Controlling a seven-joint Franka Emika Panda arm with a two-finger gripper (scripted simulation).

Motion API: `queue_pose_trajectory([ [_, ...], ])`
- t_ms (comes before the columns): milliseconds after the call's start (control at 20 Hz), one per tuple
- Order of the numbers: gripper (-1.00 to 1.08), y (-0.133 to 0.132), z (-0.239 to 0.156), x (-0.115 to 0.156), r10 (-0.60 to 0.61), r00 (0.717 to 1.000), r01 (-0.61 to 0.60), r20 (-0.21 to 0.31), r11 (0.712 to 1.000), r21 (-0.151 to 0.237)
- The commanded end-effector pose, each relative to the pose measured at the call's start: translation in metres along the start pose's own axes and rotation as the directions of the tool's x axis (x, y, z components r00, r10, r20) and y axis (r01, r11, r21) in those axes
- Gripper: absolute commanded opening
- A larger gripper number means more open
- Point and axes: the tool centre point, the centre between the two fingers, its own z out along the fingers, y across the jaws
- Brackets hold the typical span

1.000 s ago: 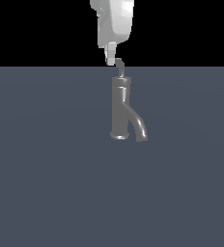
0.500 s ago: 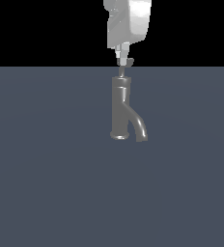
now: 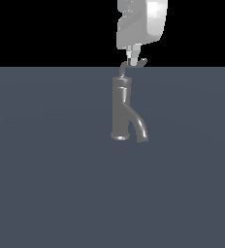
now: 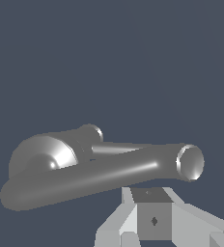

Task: Turn on the faucet by rotating a designated handle.

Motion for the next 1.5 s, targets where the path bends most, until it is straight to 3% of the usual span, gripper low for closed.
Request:
queue_pose_trajectory([
  [0,-1.0,-0.003,0.0,0.009,0.008,1.0,-0.008,-0.001,1.0,0.002],
  [1450,-1.0,-0.04,-0.001,0.091,0.047,0.999,-0.047,-0.007,0.999,0.002],
])
